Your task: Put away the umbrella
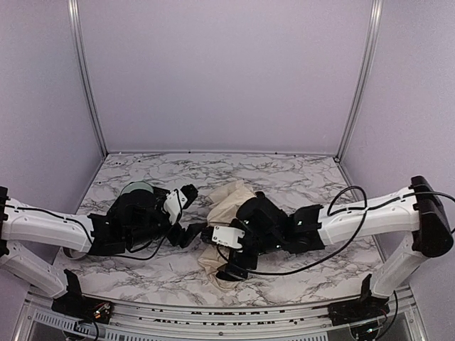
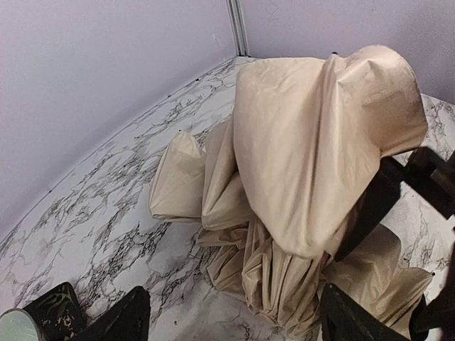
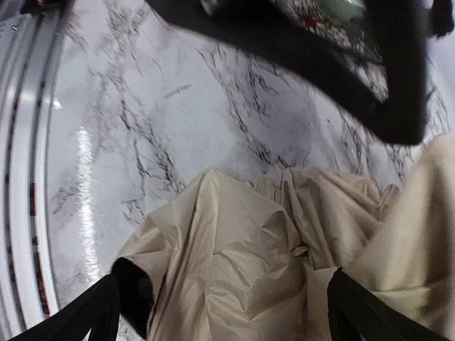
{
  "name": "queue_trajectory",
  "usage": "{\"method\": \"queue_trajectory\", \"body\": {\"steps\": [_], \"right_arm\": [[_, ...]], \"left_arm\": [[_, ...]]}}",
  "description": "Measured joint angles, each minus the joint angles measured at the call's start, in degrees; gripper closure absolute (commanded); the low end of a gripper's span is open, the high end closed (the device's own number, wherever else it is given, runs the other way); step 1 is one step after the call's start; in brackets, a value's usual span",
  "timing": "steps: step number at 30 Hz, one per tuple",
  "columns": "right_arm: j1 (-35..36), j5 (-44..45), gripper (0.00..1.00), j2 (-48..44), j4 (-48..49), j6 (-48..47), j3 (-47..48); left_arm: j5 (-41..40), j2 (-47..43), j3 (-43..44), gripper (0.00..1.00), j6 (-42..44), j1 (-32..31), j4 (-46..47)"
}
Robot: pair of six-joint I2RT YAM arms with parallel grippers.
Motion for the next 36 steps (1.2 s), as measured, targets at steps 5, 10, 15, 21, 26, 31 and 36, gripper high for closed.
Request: {"method": "queue_trajectory", "body": {"steps": [5, 10, 15, 21, 26, 31, 36], "right_arm": [[-0.07, -9.81, 0.0, -13.22, -3.21, -0.85, 2.23], [-10.67, -16.24, 0.04, -16.65, -2.47, 0.55, 5.88], [-23.93, -18.6, 0.27, -5.73, -2.64, 4.07, 12.22], [-21.46, -23.32, 0.27, 2.75, -0.9, 6.01, 5.92], [-13.27, -21.22, 0.24, 10.27, 2.54, 8.59, 0.17], [-13.0, -19.54, 0.2, 8.94, 3.39, 9.35, 0.22], [-13.49, -20.65, 0.13, 0.22, -0.74, 7.78, 0.33]], "left_arm": [[0.92, 0.0, -0.02, 0.25, 1.07, -0.02, 0.07], [3.28, -0.7, -1.31, 0.29, 1.6, -0.7, 0.07], [3.45, -0.98, -3.21, 0.3, 1.46, -1.38, -0.22], [3.15, -1.57, -3.41, 0.31, 1.57, -2.21, -0.22], [3.85, -1.53, -3.37, 0.26, 6.12, -8.28, -0.28], [6.82, 3.5, -1.86, 0.28, 9.97, -11.1, -1.16], [6.82, 6.25, -1.01, 0.29, 11.15, -11.26, -2.8]]}}
